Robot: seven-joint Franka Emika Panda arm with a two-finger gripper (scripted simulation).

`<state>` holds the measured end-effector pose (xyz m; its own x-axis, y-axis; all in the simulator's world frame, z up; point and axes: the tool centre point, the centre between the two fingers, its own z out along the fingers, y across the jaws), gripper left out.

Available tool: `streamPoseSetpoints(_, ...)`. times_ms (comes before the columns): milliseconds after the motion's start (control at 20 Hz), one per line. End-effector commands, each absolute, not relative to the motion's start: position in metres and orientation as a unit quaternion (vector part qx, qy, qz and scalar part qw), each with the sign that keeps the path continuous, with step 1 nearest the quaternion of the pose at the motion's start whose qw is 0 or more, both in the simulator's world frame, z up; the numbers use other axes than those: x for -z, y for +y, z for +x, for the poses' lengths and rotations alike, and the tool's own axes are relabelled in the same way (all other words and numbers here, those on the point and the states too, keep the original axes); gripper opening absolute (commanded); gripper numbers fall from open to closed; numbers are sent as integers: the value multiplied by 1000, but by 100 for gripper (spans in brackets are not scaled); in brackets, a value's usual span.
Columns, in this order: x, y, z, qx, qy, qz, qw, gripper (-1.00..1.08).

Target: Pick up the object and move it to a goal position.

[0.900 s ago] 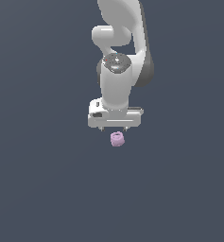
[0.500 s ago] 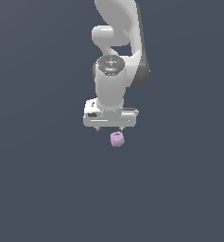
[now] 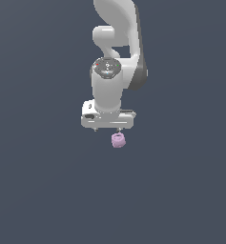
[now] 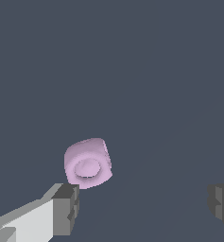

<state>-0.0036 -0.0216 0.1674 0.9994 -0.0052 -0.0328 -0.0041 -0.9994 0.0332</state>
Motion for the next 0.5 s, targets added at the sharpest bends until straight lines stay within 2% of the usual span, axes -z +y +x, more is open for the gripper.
streamPoseSetpoints(0,-163,-19,-4,16,4,1000,16,100)
streamPoseSetpoints(450,-125,5,-13,9,72,997,9,100)
